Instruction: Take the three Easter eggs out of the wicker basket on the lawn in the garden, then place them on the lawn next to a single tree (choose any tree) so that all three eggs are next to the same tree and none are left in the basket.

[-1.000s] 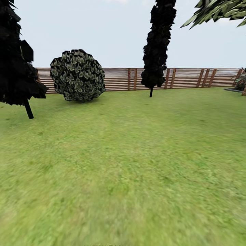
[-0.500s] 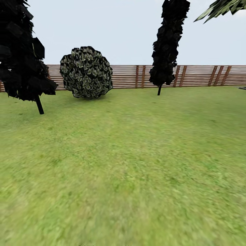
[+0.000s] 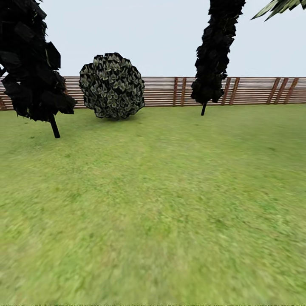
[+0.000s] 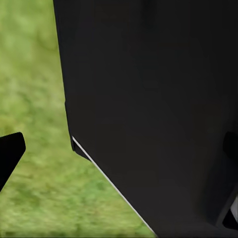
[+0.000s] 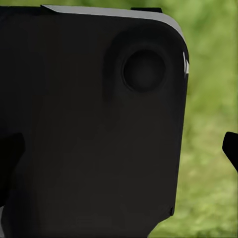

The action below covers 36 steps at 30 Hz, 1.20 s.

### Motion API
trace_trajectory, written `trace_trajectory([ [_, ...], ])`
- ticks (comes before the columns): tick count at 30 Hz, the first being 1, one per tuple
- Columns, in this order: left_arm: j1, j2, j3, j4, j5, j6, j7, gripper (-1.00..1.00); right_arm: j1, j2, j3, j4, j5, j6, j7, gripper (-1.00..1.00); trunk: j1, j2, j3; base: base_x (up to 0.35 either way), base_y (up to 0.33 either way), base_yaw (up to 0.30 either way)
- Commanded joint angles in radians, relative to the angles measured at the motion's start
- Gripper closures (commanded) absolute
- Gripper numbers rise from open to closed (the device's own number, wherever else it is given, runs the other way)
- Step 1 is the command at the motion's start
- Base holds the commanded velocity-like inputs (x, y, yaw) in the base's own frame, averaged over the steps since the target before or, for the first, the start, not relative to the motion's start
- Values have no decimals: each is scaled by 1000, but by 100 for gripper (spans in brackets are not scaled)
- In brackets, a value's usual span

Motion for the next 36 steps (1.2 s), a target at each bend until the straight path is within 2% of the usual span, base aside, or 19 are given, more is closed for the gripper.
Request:
trace_trajectory([
  [1, 0, 0, 0, -1, 0, -1, 0, -100, 0, 0, -1, 1, 0, -3, 2, -100, 0, 0, -2, 0, 0, 15],
  [24, 0, 0, 0, -1, 0, -1, 0, -100, 0, 0, -1, 0, 0, -3, 2, -100, 0, 0, -40, 0, 0, 1],
  [36, 0, 0, 0, -1, 0, -1, 0, -100, 0, -1, 0, -2, 0, -3, 2, -100, 0, 0, -49, 0, 0, 9],
])
